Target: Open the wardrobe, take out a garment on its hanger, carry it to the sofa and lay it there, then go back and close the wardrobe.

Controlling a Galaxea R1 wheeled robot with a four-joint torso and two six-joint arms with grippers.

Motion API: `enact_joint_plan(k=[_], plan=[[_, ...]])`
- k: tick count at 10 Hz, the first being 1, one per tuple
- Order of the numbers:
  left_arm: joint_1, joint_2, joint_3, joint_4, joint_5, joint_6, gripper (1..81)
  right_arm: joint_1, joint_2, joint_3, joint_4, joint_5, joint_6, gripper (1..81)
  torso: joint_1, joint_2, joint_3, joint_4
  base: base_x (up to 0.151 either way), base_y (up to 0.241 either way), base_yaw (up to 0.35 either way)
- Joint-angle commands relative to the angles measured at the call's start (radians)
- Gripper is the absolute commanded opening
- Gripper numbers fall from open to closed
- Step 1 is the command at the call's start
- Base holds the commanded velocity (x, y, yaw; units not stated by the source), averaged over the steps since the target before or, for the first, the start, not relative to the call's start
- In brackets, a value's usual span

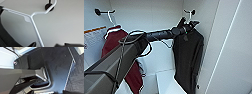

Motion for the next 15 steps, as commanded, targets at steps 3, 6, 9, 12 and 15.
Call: enact_joint_plan(k=[3,6,9,12,15], plan=[[-0.192,-0.022,0.046,0.059,-0.040,0.002,1.0,0.025,0.012,0.006,0.009,-0.051,0.004,81.1,0.000,0.000,0.000,0.000,0.000,0.000,0.000],[-0.201,-0.074,0.126,0.070,-0.076,-0.001,1.0,0.026,0.015,0.008,0.007,-0.051,0.003,81.1,0.000,0.000,0.000,0.000,0.000,0.000,0.000],[-0.253,-0.106,0.133,0.071,-0.055,-0.001,1.0,0.034,0.013,0.005,0.006,-0.051,0.004,81.1,0.000,0.000,0.000,0.000,0.000,0.000,0.000],[-0.285,-0.138,0.140,0.101,0.001,-0.001,1.0,0.034,0.002,0.006,0.010,-0.025,0.004,81.1,0.000,0.000,0.000,0.000,0.000,0.000,0.000],[-0.284,-0.178,0.167,0.116,0.039,-0.001,1.0,0.040,0.002,0.006,0.009,-0.025,0.004,81.1,0.000,0.000,0.000,0.022,0.000,0.000,0.000]])
